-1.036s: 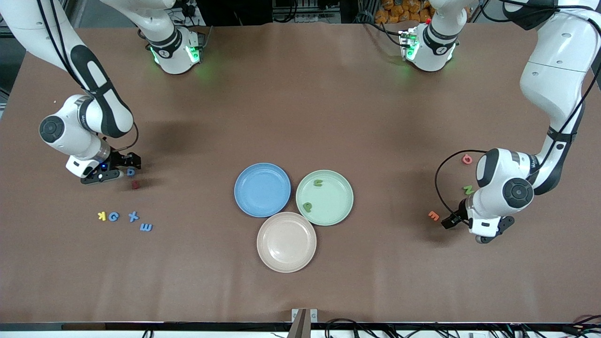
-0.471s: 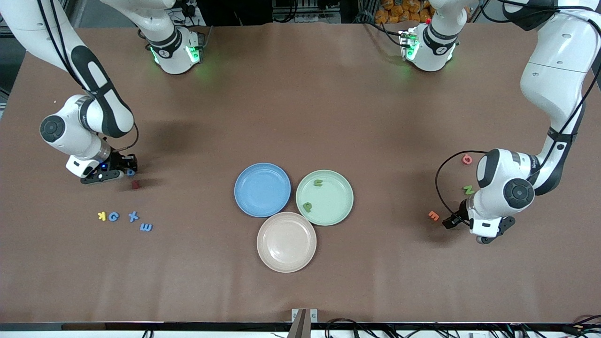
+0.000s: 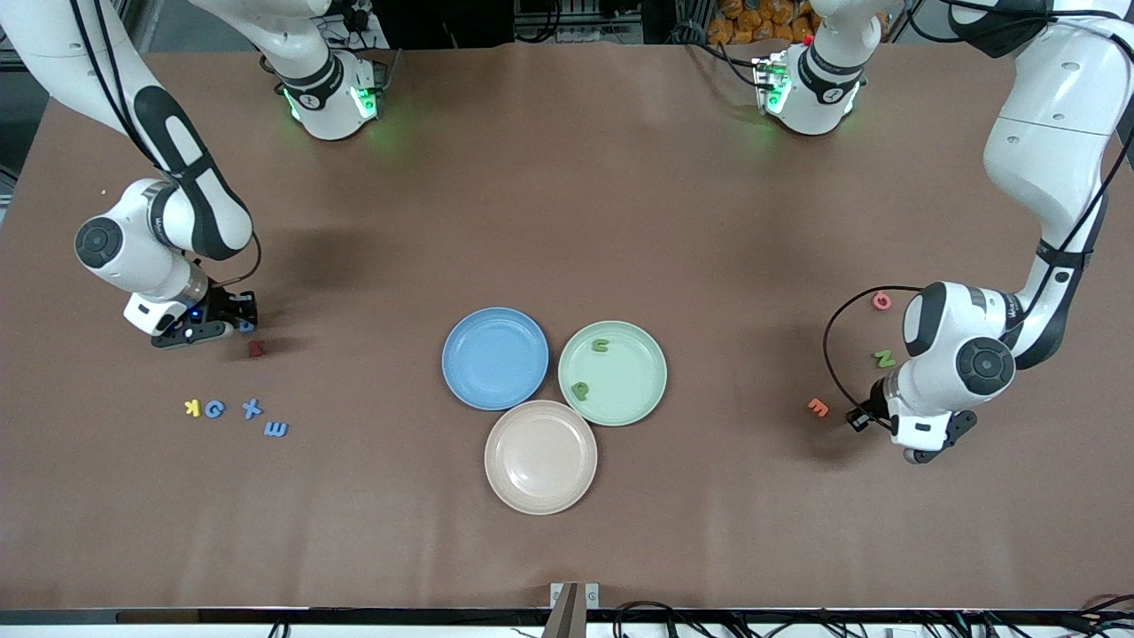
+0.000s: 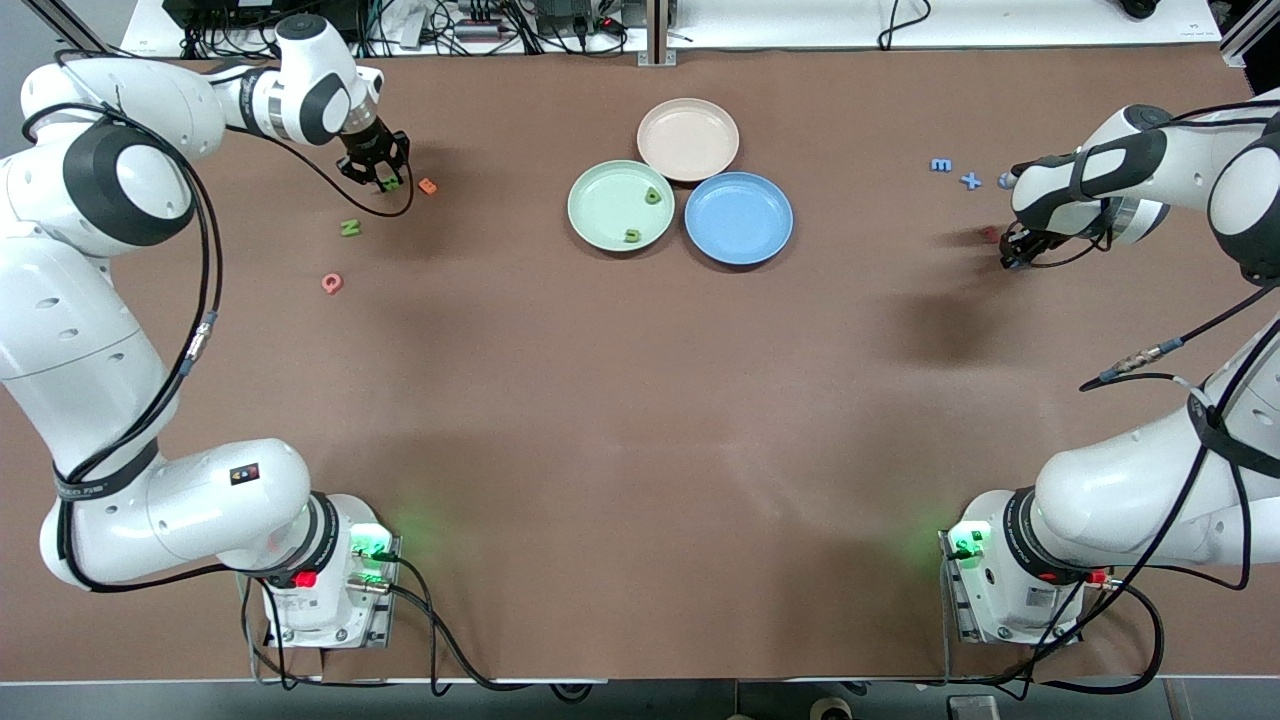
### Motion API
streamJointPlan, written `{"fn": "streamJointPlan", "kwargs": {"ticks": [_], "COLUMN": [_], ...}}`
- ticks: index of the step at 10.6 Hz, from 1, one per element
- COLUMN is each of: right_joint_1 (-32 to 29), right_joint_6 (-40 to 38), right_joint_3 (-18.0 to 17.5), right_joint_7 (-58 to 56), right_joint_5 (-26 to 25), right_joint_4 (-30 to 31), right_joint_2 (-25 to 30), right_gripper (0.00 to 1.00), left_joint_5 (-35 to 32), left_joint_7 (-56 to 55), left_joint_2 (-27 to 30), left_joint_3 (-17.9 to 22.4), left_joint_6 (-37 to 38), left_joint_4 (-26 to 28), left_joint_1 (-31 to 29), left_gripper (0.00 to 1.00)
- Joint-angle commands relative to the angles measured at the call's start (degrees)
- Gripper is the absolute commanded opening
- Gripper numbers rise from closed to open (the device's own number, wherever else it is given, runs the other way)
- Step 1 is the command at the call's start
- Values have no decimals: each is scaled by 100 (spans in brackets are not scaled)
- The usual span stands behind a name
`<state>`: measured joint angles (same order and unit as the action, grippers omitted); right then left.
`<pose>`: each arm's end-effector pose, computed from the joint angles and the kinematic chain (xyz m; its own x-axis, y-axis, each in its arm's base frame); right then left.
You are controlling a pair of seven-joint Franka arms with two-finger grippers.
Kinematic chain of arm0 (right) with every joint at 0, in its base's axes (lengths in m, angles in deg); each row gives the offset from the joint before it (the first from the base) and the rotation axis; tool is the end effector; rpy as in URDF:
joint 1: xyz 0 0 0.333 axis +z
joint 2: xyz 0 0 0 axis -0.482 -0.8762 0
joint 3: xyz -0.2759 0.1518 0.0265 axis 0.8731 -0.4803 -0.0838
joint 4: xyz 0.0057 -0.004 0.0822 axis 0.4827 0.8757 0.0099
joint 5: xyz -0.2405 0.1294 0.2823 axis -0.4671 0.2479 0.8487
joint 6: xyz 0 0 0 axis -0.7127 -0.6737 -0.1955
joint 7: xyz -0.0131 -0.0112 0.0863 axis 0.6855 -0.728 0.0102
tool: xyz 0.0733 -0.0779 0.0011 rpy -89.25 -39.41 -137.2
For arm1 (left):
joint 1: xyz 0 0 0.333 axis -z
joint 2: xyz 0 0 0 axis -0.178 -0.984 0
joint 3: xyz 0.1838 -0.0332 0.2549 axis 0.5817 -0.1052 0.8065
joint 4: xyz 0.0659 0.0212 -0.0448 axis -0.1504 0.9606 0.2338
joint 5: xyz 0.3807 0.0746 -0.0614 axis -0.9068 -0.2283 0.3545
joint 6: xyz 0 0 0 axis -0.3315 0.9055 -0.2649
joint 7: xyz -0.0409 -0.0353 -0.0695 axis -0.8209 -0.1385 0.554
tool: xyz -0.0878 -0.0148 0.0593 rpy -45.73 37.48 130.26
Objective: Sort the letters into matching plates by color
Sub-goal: 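Grasp the B with the left gripper while the right gripper grasps the g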
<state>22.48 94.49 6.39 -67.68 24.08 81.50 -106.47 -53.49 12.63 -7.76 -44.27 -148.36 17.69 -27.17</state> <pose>0.4946 -0.1219 0.1730 0.9766 0.2142 -0.0213 0.2145 -0.9767 0.0105 0.6794 -0.0158 0.1809 0.8278 0.5609 0.0125 0.5610 -0.8276 -0.0203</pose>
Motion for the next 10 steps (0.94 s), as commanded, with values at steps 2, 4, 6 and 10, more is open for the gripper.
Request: {"fn": "streamJointPlan", "kwargs": {"ticks": [2, 4, 6, 10], "right_joint_1": [-17, 9, 0, 9], "right_joint_6": [169, 239, 239, 231], "right_joint_3": [-37, -37, -54, -81], "right_joint_7": [-63, -37, -28, 7], "right_joint_5": [85, 94, 94, 103], "right_joint_4": [-30, -56, -65, -100], "right_joint_2": [-201, -253, -271, -271], "right_gripper": [33, 33, 24, 8], "left_joint_5": [67, 32, 66, 84], "left_joint_7": [97, 106, 62, -1058], "left_joint_2": [-39, -3, 128, 322], "left_joint_3": [40, 40, -21, -451], "left_joint_6": [48, 48, 83, 276], "left_joint_4": [-65, -108, -135, -135], "left_joint_1": [13, 13, 48, 442], "left_gripper": [0, 0, 0, 0]}}
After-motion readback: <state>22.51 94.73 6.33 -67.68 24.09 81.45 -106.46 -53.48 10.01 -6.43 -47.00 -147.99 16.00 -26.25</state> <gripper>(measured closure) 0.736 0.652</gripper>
